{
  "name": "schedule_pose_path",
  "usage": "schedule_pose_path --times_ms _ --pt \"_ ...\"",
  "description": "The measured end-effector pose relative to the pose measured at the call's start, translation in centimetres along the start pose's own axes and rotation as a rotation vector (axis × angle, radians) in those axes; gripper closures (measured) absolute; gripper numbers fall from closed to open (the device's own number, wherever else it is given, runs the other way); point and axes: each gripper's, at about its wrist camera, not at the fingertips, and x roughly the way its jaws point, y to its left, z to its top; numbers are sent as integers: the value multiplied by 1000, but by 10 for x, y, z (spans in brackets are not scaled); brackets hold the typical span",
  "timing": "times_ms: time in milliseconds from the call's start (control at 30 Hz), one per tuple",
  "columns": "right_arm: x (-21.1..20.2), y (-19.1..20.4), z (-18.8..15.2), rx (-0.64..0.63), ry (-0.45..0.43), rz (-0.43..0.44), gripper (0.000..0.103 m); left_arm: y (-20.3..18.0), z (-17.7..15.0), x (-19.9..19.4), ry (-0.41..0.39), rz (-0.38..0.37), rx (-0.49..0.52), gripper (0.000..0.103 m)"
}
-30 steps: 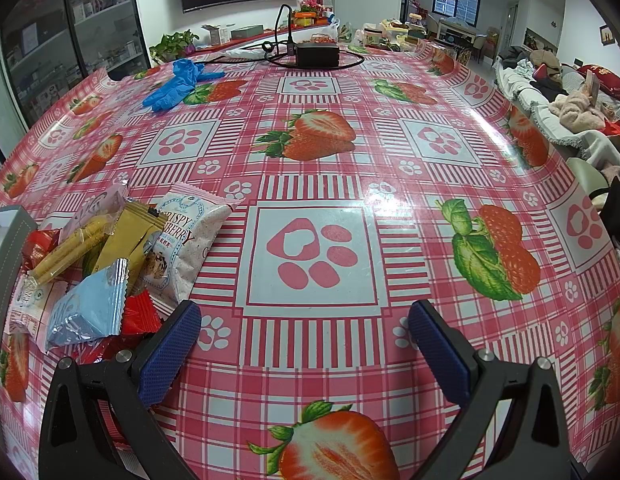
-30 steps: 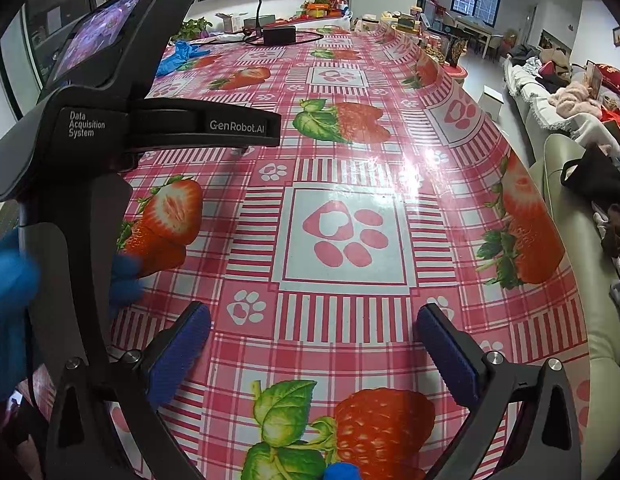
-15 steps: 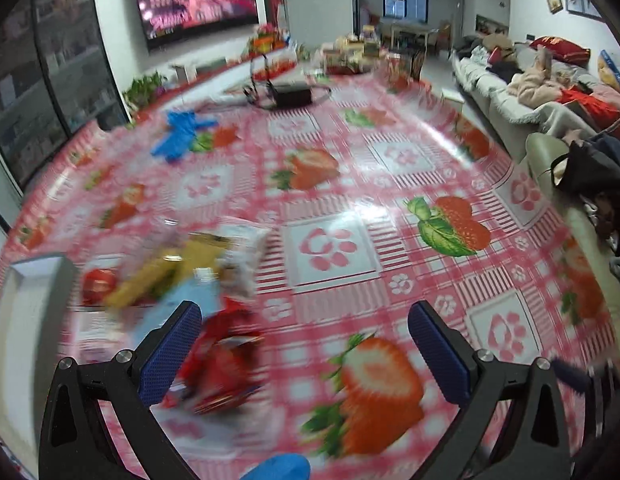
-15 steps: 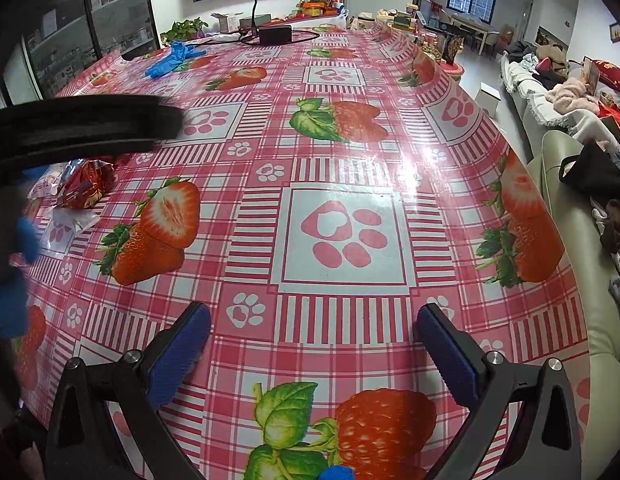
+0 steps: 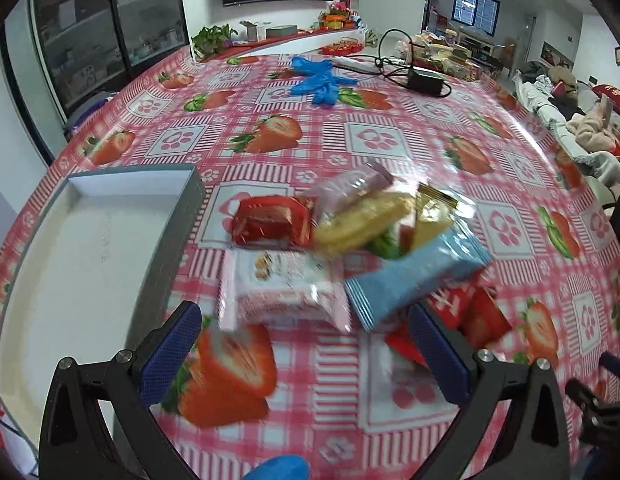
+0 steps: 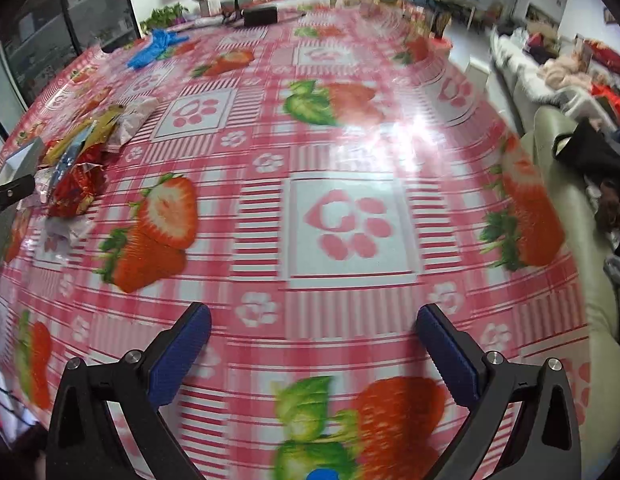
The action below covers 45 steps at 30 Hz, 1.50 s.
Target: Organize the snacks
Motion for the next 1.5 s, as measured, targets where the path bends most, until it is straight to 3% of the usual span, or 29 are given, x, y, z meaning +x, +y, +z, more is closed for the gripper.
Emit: schedule_pose_path --times_ms 100,267,400,433,467,533,567,633,767,900,1100,1133,1200,1233,1400,1500 --pt "-7 21 12 11 -3 169 0 0 7 8 4 6 15 0" --pt "-12 78 43 -64 -56 246 0 1 6 22 33 15 31 0" --pt "5 112 68 -73 -27 319 1 6 3 35 90 7 8 0" --pt "11 119 74 -72 -10 340 11 7 2 40 115 -3 -2 0" --pt "17 124 76 -77 12 354 31 8 1 41 118 -9 -9 0" --pt "27 130 78 -78 47 387 60 7 0 41 106 -3 1 0" --pt "26 131 78 -85 40 381 67 7 0 40 102 0 4 0" --pt "27 126 77 -62 42 390 69 7 -3 37 85 4 -2 3" --pt "16 98 65 -25 20 375 74 3 -16 22 40 3 26 24" --pt "6 71 50 -35 15 315 74 2 -45 2 31 -35 42 27" --pt "-7 29 12 -19 16 271 73 3 -74 -23 27 -28 63 27" --pt "-9 26 9 -20 18 274 71 4 -72 -26 17 -24 74 27" --pt "-12 19 2 -17 13 268 43 4 -66 -29 -9 -2 114 24" --pt "-14 17 1 -17 3 259 20 4 -63 -30 -16 4 132 24" --pt "-13 13 -4 -3 -15 229 17 -1 -54 -26 -26 16 270 23" --pt "-12 15 -4 -9 -18 217 17 1 -59 -26 2 -27 329 23"
